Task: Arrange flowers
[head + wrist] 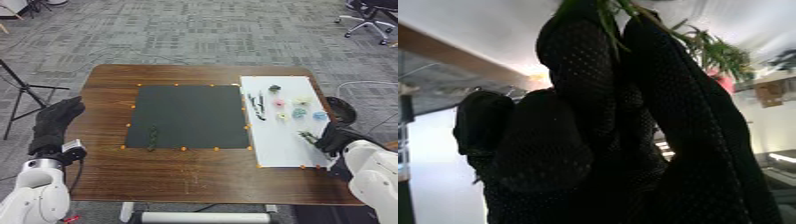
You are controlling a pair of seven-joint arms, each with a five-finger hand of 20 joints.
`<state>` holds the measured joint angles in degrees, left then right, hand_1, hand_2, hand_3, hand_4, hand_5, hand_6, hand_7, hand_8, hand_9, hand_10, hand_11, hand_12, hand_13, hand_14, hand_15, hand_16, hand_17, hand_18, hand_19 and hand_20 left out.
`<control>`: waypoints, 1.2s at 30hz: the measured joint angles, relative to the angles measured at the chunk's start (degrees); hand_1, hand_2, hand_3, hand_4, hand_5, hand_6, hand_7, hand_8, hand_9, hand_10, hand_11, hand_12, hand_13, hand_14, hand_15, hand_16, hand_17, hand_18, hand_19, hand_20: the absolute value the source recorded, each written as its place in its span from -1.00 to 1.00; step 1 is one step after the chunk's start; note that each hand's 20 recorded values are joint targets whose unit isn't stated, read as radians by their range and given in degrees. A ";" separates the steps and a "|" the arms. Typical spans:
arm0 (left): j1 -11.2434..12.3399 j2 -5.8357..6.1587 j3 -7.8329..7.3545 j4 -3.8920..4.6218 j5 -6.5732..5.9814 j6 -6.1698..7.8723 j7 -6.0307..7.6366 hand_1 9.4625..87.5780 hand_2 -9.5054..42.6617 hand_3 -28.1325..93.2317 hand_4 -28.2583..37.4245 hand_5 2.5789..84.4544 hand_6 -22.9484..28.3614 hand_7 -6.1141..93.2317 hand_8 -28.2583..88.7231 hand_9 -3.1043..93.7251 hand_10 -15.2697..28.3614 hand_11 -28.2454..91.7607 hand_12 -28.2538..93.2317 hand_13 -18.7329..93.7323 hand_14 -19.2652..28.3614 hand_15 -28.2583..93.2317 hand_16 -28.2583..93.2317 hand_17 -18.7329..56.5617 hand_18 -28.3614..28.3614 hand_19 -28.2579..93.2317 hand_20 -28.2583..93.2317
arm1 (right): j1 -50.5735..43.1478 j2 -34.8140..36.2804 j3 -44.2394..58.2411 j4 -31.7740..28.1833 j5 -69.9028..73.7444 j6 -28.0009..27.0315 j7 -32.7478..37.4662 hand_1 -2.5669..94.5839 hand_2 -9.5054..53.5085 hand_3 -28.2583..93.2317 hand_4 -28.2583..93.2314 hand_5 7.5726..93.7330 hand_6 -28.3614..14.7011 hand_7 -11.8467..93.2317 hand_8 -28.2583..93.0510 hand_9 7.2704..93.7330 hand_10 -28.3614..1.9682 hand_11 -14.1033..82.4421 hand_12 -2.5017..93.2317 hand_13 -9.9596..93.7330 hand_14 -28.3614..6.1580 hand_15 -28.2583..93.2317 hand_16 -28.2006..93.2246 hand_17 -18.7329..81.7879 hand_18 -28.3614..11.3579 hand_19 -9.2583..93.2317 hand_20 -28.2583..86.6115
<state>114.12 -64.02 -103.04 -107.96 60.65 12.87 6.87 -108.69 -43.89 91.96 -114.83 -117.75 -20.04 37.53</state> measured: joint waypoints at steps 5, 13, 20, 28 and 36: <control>0.32 0.18 -0.33 -0.31 0.00 0.01 -0.56 -0.52 -0.46 0.55 -0.78 0.16 0.10 -0.49 -0.65 0.04 0.35 -0.12 -0.33 -0.01 0.56 -0.23 -0.49 -0.35 0.46 -0.37 -0.25 | -2.35 -0.03 0.33 -4.78 -1.41 0.63 -1.21 0.13 -0.77 0.35 -0.58 0.70 0.34 -0.32 -0.03 0.92 0.19 0.14 -0.36 0.94 0.51 0.59 0.04 0.44 -0.68 0.90 0.23; 0.31 0.85 -0.29 -0.39 -0.01 0.04 -1.02 -0.52 -0.46 0.55 -0.78 0.16 0.10 -0.49 -0.65 0.04 0.36 -0.12 -0.33 -0.01 0.56 -0.23 -0.49 -0.35 0.46 -0.37 -0.25 | 5.07 0.11 -8.96 -10.12 -6.17 3.93 -4.52 0.11 -0.80 0.38 -0.58 0.72 0.34 -0.32 -0.03 0.94 0.18 0.14 -0.36 0.95 0.50 0.59 0.04 0.44 -0.67 0.92 0.22; -0.08 1.24 -0.24 -0.38 0.04 0.01 -1.03 -0.52 -0.46 0.55 -0.78 0.15 0.10 -0.49 -0.64 0.04 0.36 -0.12 -0.33 -0.01 0.56 -0.23 -0.49 -0.35 0.46 -0.37 -0.25 | 19.31 -1.80 -25.54 -7.63 -7.15 4.01 -6.60 0.12 -0.81 0.38 -0.59 0.73 0.34 -0.33 -0.03 0.95 0.17 0.13 -0.36 0.96 0.49 0.58 0.04 0.45 -0.67 0.92 0.21; -1.25 1.38 0.88 -0.24 0.22 -0.53 -1.06 -0.52 -0.46 0.54 -0.78 0.15 0.11 -0.49 -0.65 0.04 0.36 -0.13 -0.33 -0.02 0.56 -0.24 -0.49 -0.35 0.46 -0.37 -0.25 | 33.43 -11.54 -40.86 6.17 -11.22 3.21 -7.82 0.12 -0.81 0.37 -0.58 0.74 0.34 -0.33 -0.04 0.95 0.17 0.13 -0.37 0.96 0.50 0.58 0.04 0.45 -0.67 0.93 0.20; -1.57 1.40 1.12 -0.26 0.30 -1.02 -1.35 -0.52 -0.46 0.54 -0.77 0.15 0.11 -0.50 -0.65 0.04 0.37 -0.14 -0.34 -0.02 0.56 -0.24 -0.49 -0.35 0.46 -0.37 -0.25 | 38.60 -20.86 -42.90 15.89 -14.79 2.48 -7.31 0.11 -0.82 0.39 -0.57 0.75 0.32 -0.34 -0.05 0.97 0.17 0.12 -0.37 0.96 0.49 0.58 0.04 0.46 -0.67 0.93 0.19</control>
<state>112.54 -62.62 -101.92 -108.22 60.94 11.85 5.52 -70.09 -64.75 49.06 -98.95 -132.54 -17.55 30.22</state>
